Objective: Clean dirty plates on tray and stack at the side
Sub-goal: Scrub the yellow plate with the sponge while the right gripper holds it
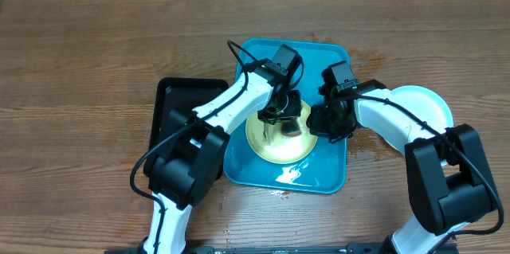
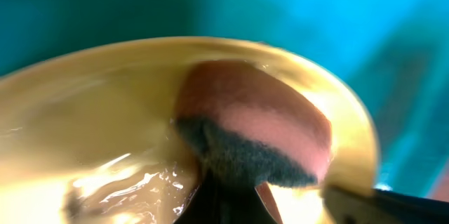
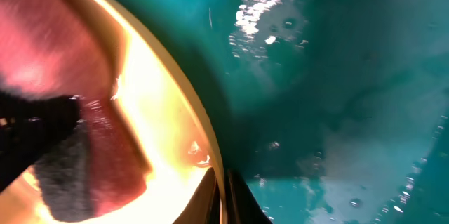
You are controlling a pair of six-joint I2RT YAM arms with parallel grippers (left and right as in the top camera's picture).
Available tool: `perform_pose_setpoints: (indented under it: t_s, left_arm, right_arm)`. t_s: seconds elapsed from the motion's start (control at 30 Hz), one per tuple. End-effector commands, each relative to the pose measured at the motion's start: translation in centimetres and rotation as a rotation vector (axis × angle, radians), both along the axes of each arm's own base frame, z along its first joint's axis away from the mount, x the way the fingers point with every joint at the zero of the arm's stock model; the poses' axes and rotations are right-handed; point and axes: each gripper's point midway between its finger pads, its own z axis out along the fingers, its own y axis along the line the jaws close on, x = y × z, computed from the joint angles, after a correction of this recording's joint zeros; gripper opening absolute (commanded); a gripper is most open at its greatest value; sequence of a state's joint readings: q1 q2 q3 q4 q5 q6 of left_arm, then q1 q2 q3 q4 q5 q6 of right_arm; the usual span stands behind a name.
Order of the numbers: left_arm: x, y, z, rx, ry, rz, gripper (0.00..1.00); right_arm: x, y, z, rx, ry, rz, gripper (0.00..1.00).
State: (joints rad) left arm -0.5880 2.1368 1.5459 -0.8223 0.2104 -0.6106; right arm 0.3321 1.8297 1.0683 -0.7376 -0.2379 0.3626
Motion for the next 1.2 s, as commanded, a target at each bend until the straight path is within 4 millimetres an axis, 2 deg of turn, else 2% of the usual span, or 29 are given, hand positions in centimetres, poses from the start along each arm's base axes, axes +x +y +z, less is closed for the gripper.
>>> perform_pose_setpoints:
  t_s: [0.0, 0.13, 0.2, 0.3, 0.4, 0.47, 0.53, 0.67, 0.73, 0.83, 1.0, 1.03, 1.17]
  left_arm:
    - [1.6, 8.2, -2.0, 0.349, -0.057, 0.091, 0.04]
    - [1.8, 12.3, -1.4, 0.537, -0.078, 0.057, 0.04]
    - [1.6, 13.3, -1.1, 0.588, -0.076, 0.036, 0.04]
    - [0.9, 14.2, -0.9, 0.629, -0.051, 0.023, 0.04]
    - [-0.1, 13.8, -1.0, 0.600, -0.001, 0.016, 0.04]
    - [-1.1, 12.5, -1.4, 0.516, 0.057, 0.001, 0.04]
    - [-2.1, 9.9, -1.9, 0.369, 0.121, -0.028, 0.04]
    - [-3.4, 2.2, -1.7, -0.036, 0.194, -0.088, 0.04]
    - [-3.5, -0.5, -1.3, -0.147, 0.177, -0.120, 0.04]
    - [-3.8, -3.3, -1.3, -0.203, 0.139, -0.145, 0.04]
    - [-5.2, -6.1, -1.4, -0.225, 0.114, -0.195, 0.04]
    - [-5.5, -6.2, -1.4, -0.223, 0.125, -0.190, 0.04]
    - [-7.3, -3.3, -1.9, -0.119, 0.247, -0.114, 0.04]
  right_arm:
    - [-0.2, -1.2, -1.0, -0.063, 0.012, -0.016, 0.04]
    - [-0.2, -1.2, -1.0, -0.063, 0.012, -0.016, 0.04]
    - [-0.2, -1.2, -1.0, -0.064, 0.013, -0.016, 0.04]
    - [-0.2, -1.2, -1.0, -0.064, 0.013, -0.016, 0.04]
    - [-0.2, -1.2, -1.0, -0.064, 0.013, -0.016, 0.04]
    - [-0.2, -1.2, -1.0, -0.064, 0.013, -0.016, 0.04]
    - [-0.2, -1.2, -1.0, -0.064, 0.013, -0.016, 0.04]
    - [-0.2, -1.2, -1.0, -0.063, 0.012, -0.016, 0.04]
    - [-0.2, -1.2, -1.0, -0.064, 0.013, -0.016, 0.04]
    - [-0.2, -1.2, -1.0, -0.064, 0.013, -0.016, 0.04]
    - [-0.2, -1.2, -1.0, -0.064, 0.013, -0.016, 0.04]
    - [-0.2, -1.2, -1.0, -0.064, 0.013, -0.016, 0.04]
    - [-0.3, -1.2, -1.0, -0.065, 0.017, -0.016, 0.04]
